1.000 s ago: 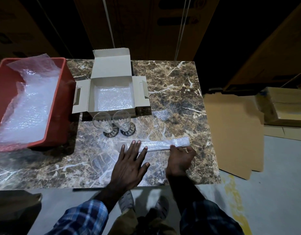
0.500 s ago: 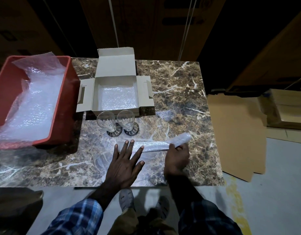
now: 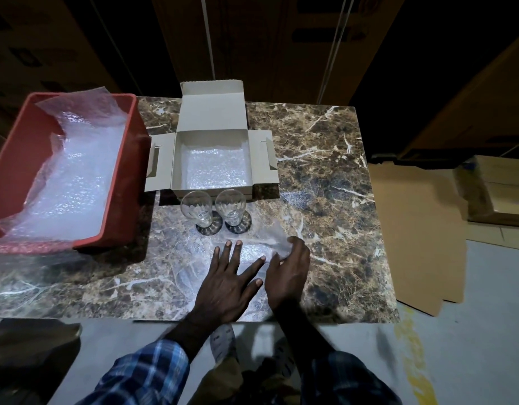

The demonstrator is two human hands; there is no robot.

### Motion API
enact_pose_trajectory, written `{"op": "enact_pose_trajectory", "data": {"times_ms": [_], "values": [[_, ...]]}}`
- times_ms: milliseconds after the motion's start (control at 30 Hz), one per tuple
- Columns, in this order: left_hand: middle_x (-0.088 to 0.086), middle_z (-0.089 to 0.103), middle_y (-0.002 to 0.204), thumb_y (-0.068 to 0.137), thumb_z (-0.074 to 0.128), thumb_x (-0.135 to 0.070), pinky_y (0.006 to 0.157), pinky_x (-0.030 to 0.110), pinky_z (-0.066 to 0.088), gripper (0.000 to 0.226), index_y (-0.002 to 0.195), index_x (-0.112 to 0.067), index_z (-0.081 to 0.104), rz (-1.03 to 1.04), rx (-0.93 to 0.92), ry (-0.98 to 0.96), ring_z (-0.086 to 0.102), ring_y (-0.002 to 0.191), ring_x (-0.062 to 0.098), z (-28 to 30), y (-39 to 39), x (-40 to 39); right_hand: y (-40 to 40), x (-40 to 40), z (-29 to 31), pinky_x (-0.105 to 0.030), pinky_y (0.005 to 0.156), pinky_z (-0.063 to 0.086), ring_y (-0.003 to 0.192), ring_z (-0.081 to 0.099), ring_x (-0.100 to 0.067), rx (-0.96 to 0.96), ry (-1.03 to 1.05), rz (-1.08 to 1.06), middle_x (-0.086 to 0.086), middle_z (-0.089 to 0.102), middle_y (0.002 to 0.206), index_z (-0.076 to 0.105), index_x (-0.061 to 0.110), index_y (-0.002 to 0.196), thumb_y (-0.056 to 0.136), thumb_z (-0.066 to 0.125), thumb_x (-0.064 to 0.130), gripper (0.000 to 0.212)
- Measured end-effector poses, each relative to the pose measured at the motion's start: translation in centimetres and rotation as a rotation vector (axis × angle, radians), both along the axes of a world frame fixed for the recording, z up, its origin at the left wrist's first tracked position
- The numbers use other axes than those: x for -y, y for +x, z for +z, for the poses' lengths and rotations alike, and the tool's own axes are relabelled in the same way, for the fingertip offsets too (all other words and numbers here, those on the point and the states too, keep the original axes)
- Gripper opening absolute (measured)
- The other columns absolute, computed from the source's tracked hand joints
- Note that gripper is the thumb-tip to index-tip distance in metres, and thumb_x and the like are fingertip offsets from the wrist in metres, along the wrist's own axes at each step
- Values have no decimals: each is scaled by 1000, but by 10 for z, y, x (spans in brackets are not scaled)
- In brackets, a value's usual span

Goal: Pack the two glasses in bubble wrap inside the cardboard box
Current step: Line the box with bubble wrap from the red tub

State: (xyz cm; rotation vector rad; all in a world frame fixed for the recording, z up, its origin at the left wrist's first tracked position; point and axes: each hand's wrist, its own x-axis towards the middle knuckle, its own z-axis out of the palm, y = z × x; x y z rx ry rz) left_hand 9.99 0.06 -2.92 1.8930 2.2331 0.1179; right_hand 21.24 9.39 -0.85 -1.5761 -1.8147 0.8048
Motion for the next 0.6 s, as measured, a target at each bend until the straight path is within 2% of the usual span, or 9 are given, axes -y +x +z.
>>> {"op": "enact_pose_trajectory", "data": {"times_ms": [133,200,267,333,367,400,467,533,600], "values": [[24,15,163,105,18,-58,123,52,-3,55,156,-39,25,0,32,-39,2,153,41,0,-1,0,-2,0,3,-44,85,52,112,60,-34,-18,-163,-83,-10,62,126,34,27,135,81,61,-5,68],[18,10,166,103,9,-61,123,48,-8,59,157,-40,17,25,91,-70,-7,154,35,4,-4,0,-5,2,4,-43,83,53,110,62,-30,-45,-120,-50,-7,65,124,35,27,135,86,61,2,61],[6,8,167,100,3,-64,122,41,-15,63,158,-41,8,59,216,-48,-10,154,25,13,-7,-1,-10,6,7,-39,82,54,104,64,-26,-101,-28,-5,-4,66,117,42,27,126,92,59,11,41],[-8,25,162,101,20,-61,123,35,-7,59,157,-44,15,71,447,-10,7,154,17,28,-12,-3,-15,9,6,-33,81,49,95,58,-18,-92,63,89,-2,63,106,49,24,117,95,57,9,28],[-13,45,149,100,33,-56,122,33,9,53,152,-43,32,95,582,31,30,145,12,31,-14,-3,-16,10,3,-30,79,45,93,54,-18,-52,113,152,-2,63,102,53,20,116,94,55,7,25],[-15,62,126,98,45,-53,112,29,29,45,140,-37,51,157,720,51,51,123,7,37,-17,-2,-16,9,-1,-29,79,43,92,51,-19,-1,163,213,-3,64,100,58,13,117,93,52,5,26],[-4,62,80,89,64,-53,87,30,47,37,103,-20,74,435,1057,73,56,80,16,53,-19,-3,-13,7,-8,-28,80,41,91,47,-21,66,231,288,-5,67,99,61,3,119,92,45,5,32],[10,50,59,89,72,-43,62,30,49,36,77,-9,76,689,1273,177,47,61,19,61,-19,-6,-8,5,-14,-30,81,42,90,46,-22,73,304,347,-10,69,104,60,1,116,91,41,4,32],[13,51,60,92,68,-30,50,25,41,42,76,8,69,846,1295,280,47,58,20,60,-22,-12,-3,3,-21,-33,84,43,91,48,-24,78,361,355,-18,69,111,63,1,106,90,42,2,26]]}}
